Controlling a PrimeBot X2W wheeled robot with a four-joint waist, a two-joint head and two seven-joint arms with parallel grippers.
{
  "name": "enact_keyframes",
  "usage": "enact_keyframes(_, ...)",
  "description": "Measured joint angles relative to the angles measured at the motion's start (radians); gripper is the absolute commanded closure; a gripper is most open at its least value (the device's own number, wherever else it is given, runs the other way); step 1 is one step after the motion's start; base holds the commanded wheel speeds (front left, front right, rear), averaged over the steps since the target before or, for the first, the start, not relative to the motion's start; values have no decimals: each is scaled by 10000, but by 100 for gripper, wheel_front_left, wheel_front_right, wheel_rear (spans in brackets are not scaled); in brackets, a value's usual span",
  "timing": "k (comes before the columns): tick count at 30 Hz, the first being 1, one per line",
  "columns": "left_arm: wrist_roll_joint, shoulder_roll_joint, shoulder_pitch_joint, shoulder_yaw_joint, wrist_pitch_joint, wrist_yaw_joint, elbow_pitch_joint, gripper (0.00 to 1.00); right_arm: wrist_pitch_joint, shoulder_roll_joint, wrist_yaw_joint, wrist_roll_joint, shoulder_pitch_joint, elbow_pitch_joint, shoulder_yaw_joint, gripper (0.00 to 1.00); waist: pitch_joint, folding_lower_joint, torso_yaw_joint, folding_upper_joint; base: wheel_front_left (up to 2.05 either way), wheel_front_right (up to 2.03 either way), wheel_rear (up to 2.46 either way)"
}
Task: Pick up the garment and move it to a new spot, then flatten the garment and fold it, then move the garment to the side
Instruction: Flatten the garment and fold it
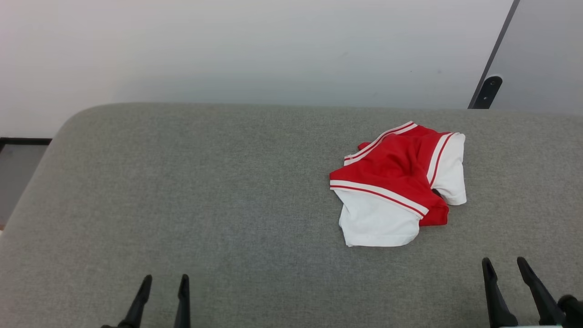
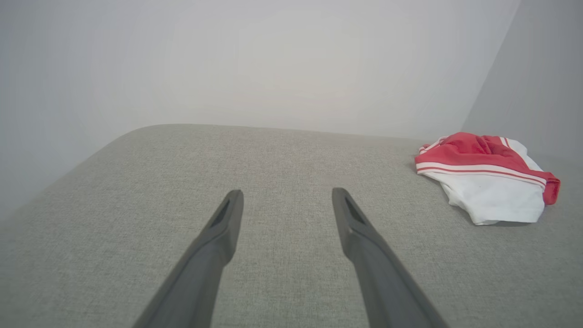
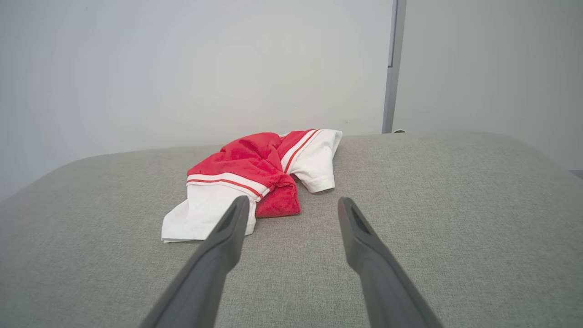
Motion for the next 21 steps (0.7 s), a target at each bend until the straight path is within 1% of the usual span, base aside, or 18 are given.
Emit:
enact_keyframes(3,-48,-65,-24,-109,0,-2,23,0,245,-174,0,-50,-276,84,115,0,31,0,36,-1,0,0,0)
enact_keyframes(7,-59,-117,-176,-245,0,-33,21,0,1012,-771,0,-71,-1380,393,251,0,203,0,45,0,0,0,0)
enact_keyframes(11,-63,-167,-545,-445,0,-35,38,0,2232,-1645,2,238,-3259,991,314,0,519,0,84,0,0,0,0)
enact_keyframes(15,-104,-207,-990,-685,0,-36,119,0,3789,-2560,2,849,-5295,1939,566,0,973,1,178,0,0,0,0)
enact_keyframes(18,-142,-226,-1272,-830,0,-44,259,0,4999,-3344,2,1149,-6469,2775,1039,0,1356,0,274,0,0,0,0)
enact_keyframes(21,-167,-240,-1527,-968,0,-44,374,0,6163,-3770,0,1689,-7519,3511,1645,0,1742,0,385,0,0,0,0)
